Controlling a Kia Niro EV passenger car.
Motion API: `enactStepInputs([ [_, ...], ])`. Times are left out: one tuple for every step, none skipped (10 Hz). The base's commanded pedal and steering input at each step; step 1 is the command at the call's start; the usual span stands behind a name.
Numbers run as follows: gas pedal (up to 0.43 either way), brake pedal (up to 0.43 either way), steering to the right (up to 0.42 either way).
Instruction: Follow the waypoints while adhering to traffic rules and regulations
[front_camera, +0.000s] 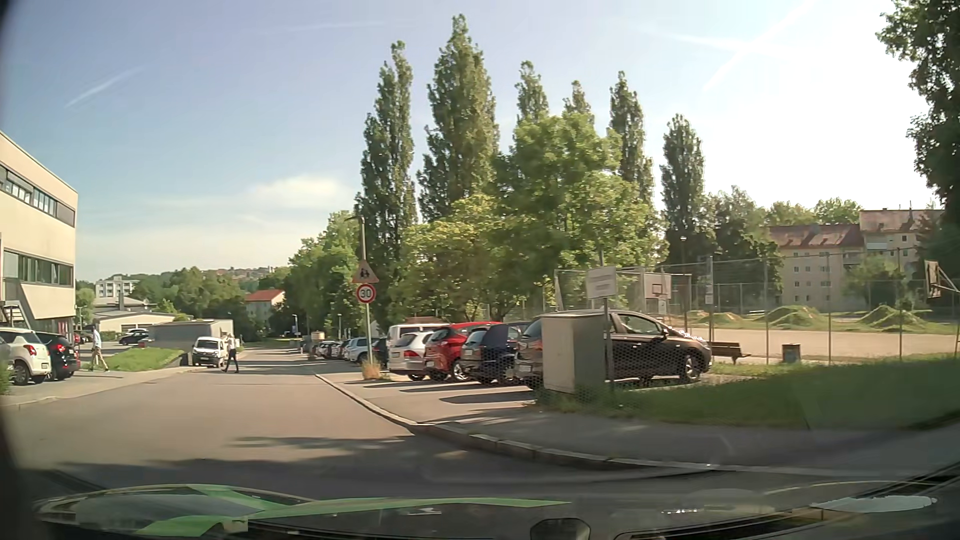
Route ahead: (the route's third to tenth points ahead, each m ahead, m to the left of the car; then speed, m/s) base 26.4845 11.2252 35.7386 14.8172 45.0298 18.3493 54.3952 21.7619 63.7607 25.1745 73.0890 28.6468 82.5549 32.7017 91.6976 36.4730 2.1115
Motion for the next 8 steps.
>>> enactStepInputs([
  [0.0,0.0,-0.702],
  [0.0,0.0,-0.666],
  [0.0,0.0,-0.623],
  [0.0,0.0,-0.57],
  [0.0,0.0,-0.53],
  [0.0,0.0,-0.474],
  [0.0,0.0,-0.453],
  [0.0,0.0,-0.435],
])
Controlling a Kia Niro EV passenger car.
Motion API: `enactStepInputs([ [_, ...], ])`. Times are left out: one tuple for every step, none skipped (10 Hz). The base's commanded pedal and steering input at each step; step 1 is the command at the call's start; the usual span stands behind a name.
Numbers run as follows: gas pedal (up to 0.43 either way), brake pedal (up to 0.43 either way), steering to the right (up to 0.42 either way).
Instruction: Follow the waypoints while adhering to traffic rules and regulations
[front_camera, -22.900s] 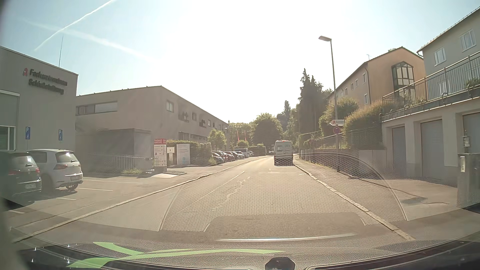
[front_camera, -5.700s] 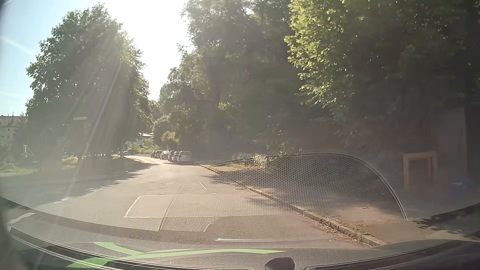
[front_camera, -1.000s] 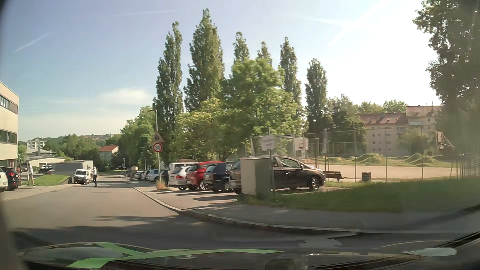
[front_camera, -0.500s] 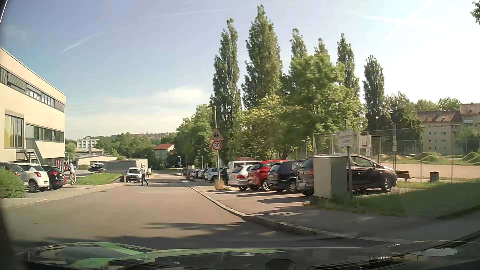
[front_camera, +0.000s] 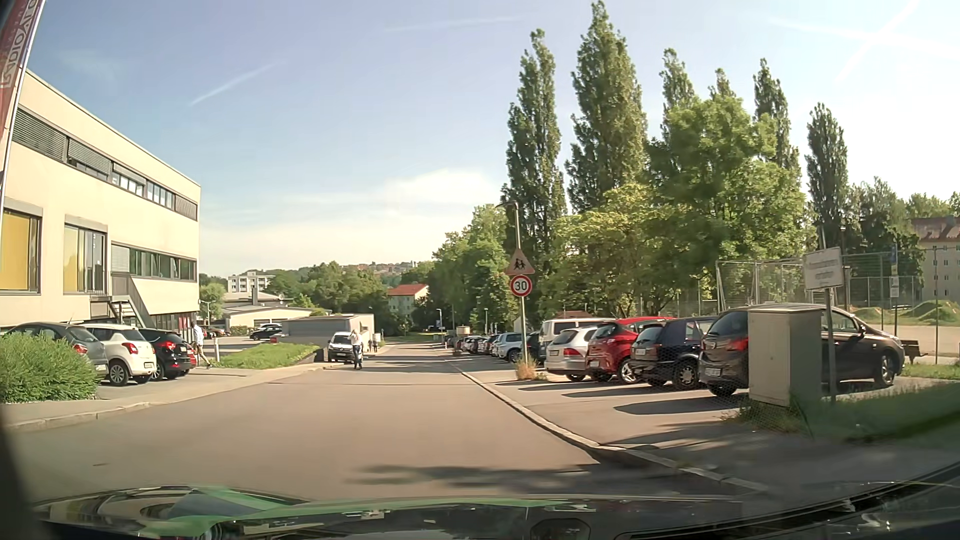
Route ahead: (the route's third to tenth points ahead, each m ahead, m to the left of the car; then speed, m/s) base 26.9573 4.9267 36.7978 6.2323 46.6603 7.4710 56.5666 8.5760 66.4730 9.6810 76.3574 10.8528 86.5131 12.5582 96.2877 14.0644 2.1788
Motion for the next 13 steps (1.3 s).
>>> enactStepInputs([
  [0.0,0.0,-0.402],
  [0.0,0.0,-0.377],
  [0.0,0.0,-0.356],
  [0.0,0.0,-0.318],
  [0.0,0.0,-0.283],
  [0.0,0.0,-0.226],
  [0.0,0.0,-0.152],
  [0.0,0.0,-0.105],
  [0.0,0.0,-0.087],
  [0.0,0.0,-0.079],
  [0.0,0.0,-0.056],
  [0.0,0.0,-0.046],
  [0.0,0.0,-0.038],
])
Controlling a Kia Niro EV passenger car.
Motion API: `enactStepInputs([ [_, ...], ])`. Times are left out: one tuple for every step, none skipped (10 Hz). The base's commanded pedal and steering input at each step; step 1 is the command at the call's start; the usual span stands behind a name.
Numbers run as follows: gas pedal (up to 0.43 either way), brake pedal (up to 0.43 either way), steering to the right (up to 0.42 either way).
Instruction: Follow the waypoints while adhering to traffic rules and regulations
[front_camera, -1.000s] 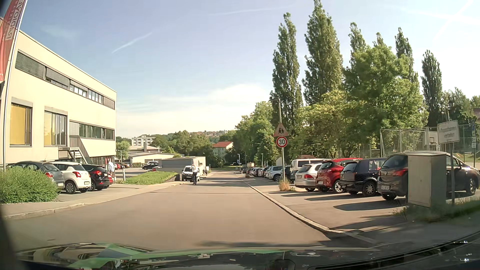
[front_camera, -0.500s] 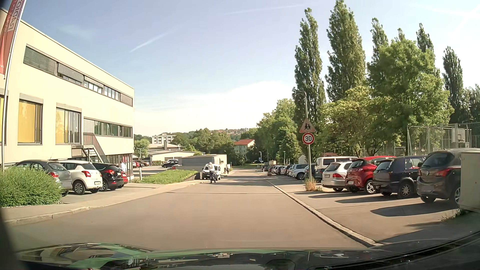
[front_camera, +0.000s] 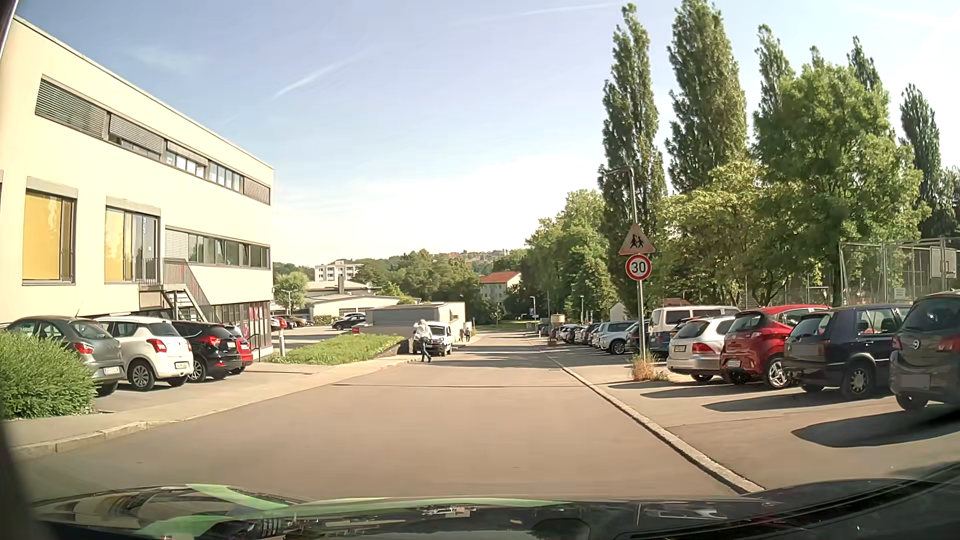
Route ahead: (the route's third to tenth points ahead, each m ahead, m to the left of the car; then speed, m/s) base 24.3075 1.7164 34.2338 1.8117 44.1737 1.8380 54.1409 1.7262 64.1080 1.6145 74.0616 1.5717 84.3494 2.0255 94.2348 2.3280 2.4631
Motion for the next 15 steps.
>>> enactStepInputs([
  [0.028,0.0,-0.03],
  [0.059,0.0,-0.022],
  [0.059,0.0,-0.021],
  [0.059,0.0,-0.016],
  [0.059,0.0,-0.012],
  [0.059,0.0,-0.009],
  [0.059,0.0,-0.006],
  [0.047,0.0,-0.005],
  [0.047,0.0,-0.005],
  [0.028,0.0,-0.005],
  [0.0,0.0,-0.005],
  [0.0,0.0,-0.004],
  [0.0,0.0,-0.004],
  [0.0,0.0,-0.004],
  [0.0,0.0,-0.004],
])
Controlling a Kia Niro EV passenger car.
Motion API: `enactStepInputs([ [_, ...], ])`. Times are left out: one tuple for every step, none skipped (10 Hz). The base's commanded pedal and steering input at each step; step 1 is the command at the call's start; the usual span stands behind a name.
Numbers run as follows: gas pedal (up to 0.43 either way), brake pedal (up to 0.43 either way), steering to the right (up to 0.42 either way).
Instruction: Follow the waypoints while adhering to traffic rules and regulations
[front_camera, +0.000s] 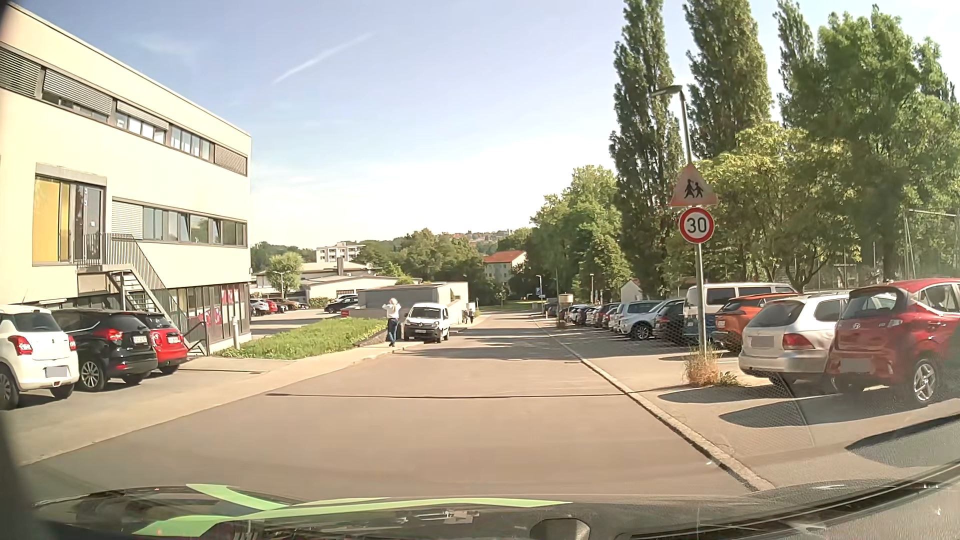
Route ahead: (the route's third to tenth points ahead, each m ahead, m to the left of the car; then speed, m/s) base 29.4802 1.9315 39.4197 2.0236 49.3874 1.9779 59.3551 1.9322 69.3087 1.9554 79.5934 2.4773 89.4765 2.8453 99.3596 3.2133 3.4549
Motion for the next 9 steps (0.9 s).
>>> enactStepInputs([
  [0.0,0.0,-0.004],
  [0.0,0.0,-0.004],
  [0.0,0.0,-0.005],
  [0.0,0.0,-0.005],
  [0.0,0.0,-0.008],
  [0.0,0.0,-0.009],
  [0.0,0.0,-0.01],
  [0.0,0.0,-0.01],
  [0.0,0.0,-0.01],
])
